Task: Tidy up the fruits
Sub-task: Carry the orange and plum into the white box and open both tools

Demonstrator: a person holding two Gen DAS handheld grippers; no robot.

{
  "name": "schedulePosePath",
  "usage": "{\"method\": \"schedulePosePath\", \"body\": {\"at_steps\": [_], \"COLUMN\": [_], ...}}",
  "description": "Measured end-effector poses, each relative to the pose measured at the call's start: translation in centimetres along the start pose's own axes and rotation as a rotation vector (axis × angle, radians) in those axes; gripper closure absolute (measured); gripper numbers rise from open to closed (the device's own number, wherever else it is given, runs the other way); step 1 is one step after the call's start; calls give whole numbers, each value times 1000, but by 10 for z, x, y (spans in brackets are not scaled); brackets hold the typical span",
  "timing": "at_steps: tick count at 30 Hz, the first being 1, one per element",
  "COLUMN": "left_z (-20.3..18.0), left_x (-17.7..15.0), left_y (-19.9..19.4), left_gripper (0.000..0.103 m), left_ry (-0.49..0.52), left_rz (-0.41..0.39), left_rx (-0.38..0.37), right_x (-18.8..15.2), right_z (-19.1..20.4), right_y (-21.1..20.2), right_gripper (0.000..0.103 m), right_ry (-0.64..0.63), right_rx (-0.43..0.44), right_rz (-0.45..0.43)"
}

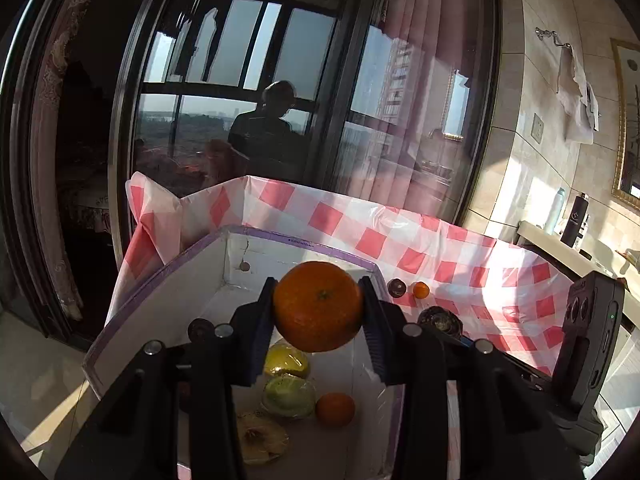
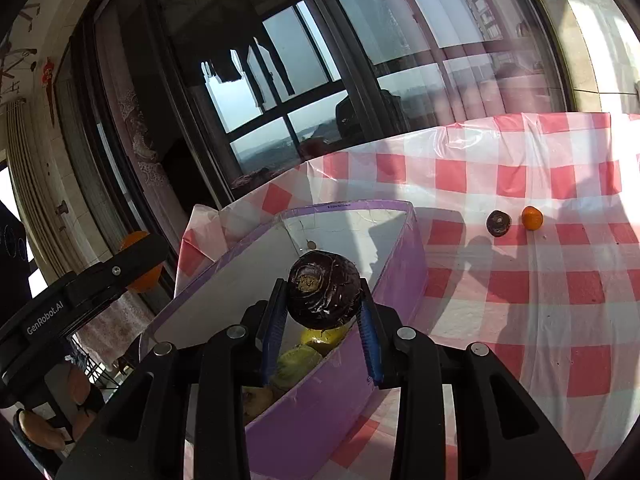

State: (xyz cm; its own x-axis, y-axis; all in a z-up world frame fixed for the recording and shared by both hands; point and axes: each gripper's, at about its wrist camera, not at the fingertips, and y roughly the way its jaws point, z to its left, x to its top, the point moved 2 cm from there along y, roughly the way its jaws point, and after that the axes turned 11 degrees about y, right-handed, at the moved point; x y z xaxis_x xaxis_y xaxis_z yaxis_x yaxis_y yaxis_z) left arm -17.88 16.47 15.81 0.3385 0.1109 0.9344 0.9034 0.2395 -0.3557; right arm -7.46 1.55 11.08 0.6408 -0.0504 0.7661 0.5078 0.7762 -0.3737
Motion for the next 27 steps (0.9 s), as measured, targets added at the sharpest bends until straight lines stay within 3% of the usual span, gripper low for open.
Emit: {"method": "schedulePosePath", "body": {"at_steps": [4,8,12,18,22,27], "left_z": [51,81,85,75,70,69], "left_x": [-4,-19,-34,-47,-51,-59], "left_y": [19,43,63,91,105,116], "left_gripper": [62,62,62,62,61,61], "left_ry": [-25,-15,33,140,224,262], "left_rz": [100,233,327,448,533,595], "left_rx": [91,135,121,95,89,69], "right_x": [-8,-30,-55,-60,-68,-69], "right_z": [41,66,71,67,63,59], "right_y": [29,59,91,113,126,134], "right_gripper": [69,69,69,69,69,69], "right_ry": [-91,-226,-335,-452,-550,-530], "right_rx": [-11,-89,-206,-318,-374,-365], "right_rz": [79,199,344,485,614,691]}}
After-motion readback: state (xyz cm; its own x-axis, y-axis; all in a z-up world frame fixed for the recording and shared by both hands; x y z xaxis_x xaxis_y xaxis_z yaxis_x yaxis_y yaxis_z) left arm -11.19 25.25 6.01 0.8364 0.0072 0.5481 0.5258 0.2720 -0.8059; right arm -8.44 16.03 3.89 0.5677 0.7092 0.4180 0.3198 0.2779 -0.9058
